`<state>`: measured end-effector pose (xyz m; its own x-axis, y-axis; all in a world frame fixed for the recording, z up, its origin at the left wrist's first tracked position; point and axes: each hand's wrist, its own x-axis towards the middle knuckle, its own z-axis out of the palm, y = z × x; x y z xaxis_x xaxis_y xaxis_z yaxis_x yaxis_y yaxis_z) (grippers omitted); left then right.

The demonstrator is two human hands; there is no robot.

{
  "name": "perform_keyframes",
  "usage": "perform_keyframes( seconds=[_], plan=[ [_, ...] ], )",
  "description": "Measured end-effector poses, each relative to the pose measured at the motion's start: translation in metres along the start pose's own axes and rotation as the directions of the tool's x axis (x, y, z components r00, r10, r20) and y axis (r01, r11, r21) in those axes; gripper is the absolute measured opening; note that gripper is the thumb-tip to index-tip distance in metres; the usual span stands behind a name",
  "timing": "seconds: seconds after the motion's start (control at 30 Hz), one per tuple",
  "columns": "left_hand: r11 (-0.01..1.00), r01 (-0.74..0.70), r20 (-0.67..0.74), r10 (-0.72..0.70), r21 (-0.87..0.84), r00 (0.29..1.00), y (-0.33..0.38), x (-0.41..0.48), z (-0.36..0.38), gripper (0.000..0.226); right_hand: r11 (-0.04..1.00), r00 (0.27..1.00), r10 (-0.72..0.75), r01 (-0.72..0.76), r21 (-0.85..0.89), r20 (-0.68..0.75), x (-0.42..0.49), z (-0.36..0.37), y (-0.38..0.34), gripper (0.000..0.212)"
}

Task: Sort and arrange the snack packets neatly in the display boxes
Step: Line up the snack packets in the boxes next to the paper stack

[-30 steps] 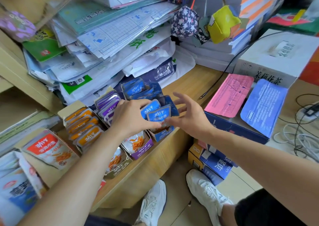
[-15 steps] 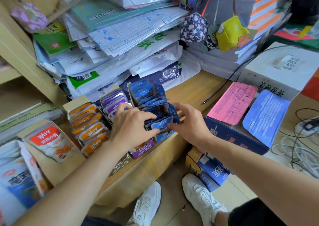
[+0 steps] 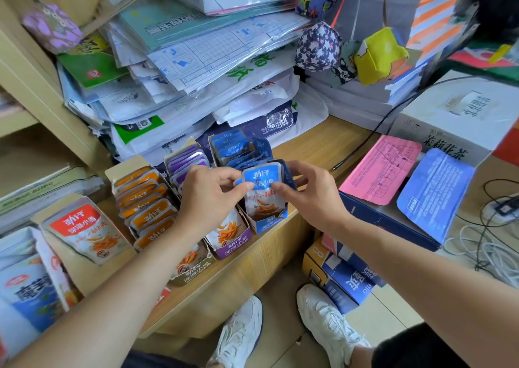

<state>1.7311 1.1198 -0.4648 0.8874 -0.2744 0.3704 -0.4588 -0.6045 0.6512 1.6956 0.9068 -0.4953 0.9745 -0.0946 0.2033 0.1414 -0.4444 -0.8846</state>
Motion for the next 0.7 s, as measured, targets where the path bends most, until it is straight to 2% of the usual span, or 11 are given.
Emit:
perform_keyframes(
  seconds=[0.07,0.2,0.27,0.4,0.47,0.53,0.7],
  plan=[
    [1.000,0.018,0.016,-0.018,0.018,1.000,0.000,0.000,0.000,0.018,1.000,1.000,-0.001,0.001,-0.025,0.012,0.001,0.000,-0.001,0.042],
    [0.965,0.018,0.057,-0.034,0.263,0.998,-0.006,-0.005,-0.003,0.045,0.996,0.999,0.002,0.001,-0.088,0.039,0.000,0.001,0.000,0.041],
    [0.942,-0.045,0.025,0.039,0.333,0.999,-0.001,-0.008,-0.006,0.053,0.993,0.999,-0.015,0.020,-0.118,0.038,0.000,0.001,-0.002,0.042],
    [0.917,-0.185,-0.023,0.206,0.353,0.978,0.018,-0.018,0.001,0.046,0.987,0.999,-0.018,0.026,-0.159,0.047,0.005,-0.004,-0.003,0.042],
    [0.903,-0.240,-0.002,0.257,0.357,0.966,0.021,-0.020,0.009,0.034,0.995,0.998,0.021,-0.014,-0.098,0.067,0.010,-0.013,-0.003,0.033],
    [0.906,-0.256,0.024,0.263,0.337,0.964,0.018,-0.021,0.015,0.026,0.998,0.998,0.057,-0.056,-0.025,0.037,0.015,-0.025,-0.001,0.027],
    [0.898,-0.285,0.062,0.280,0.335,0.958,0.015,-0.022,0.016,0.029,0.999,0.995,0.049,-0.049,0.012,-0.084,0.023,-0.048,-0.008,0.018]
  ],
)
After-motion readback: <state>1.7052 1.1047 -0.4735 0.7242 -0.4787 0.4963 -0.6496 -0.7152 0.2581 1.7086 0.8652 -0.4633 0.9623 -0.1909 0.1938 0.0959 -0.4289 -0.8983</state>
